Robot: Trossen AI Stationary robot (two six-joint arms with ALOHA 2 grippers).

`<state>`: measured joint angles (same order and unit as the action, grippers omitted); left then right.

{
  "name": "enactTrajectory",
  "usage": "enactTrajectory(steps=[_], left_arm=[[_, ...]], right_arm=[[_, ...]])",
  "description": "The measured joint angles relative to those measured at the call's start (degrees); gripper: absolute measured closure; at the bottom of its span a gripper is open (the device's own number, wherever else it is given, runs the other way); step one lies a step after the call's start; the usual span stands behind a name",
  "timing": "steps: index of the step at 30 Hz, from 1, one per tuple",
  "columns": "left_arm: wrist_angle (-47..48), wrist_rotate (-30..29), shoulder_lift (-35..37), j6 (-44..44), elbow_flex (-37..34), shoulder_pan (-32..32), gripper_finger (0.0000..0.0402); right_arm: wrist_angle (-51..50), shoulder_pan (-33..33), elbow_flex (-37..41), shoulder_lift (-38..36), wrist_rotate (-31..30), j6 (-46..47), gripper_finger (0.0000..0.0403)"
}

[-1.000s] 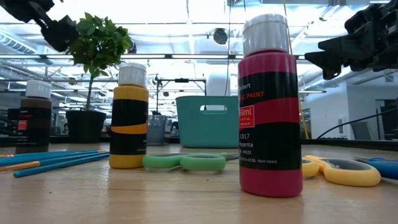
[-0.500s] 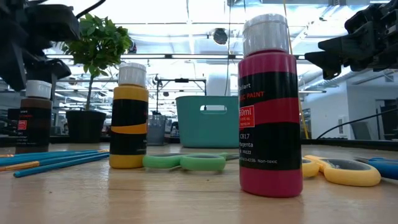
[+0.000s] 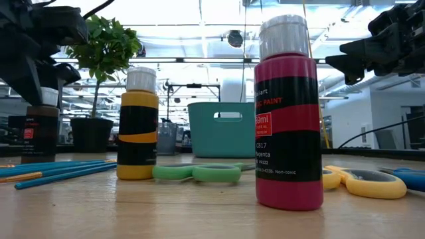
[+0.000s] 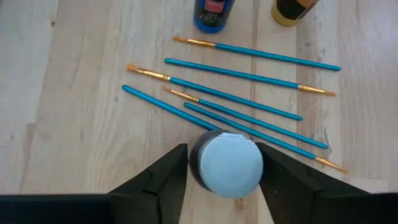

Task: Pick & Place Paint Supplies
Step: Put the brown paint bottle into the left black bin

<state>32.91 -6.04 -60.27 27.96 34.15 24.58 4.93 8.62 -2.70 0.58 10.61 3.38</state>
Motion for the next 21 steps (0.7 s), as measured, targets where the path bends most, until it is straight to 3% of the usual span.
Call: enactTrajectory(steps=[7,21], left_arm=[[-0.4,-0.1,0.1,2.6,0.2,-0.8,0.0279],[7.0,-1.6,0.1,20.5,12.5,-13.3,0.0280]], right_arm=[[0.0,0.0,0.0,0.0,0.0,0.0,0.0190],[0.0,0.0,0.0,0.0,0.0,0.0,0.0190]])
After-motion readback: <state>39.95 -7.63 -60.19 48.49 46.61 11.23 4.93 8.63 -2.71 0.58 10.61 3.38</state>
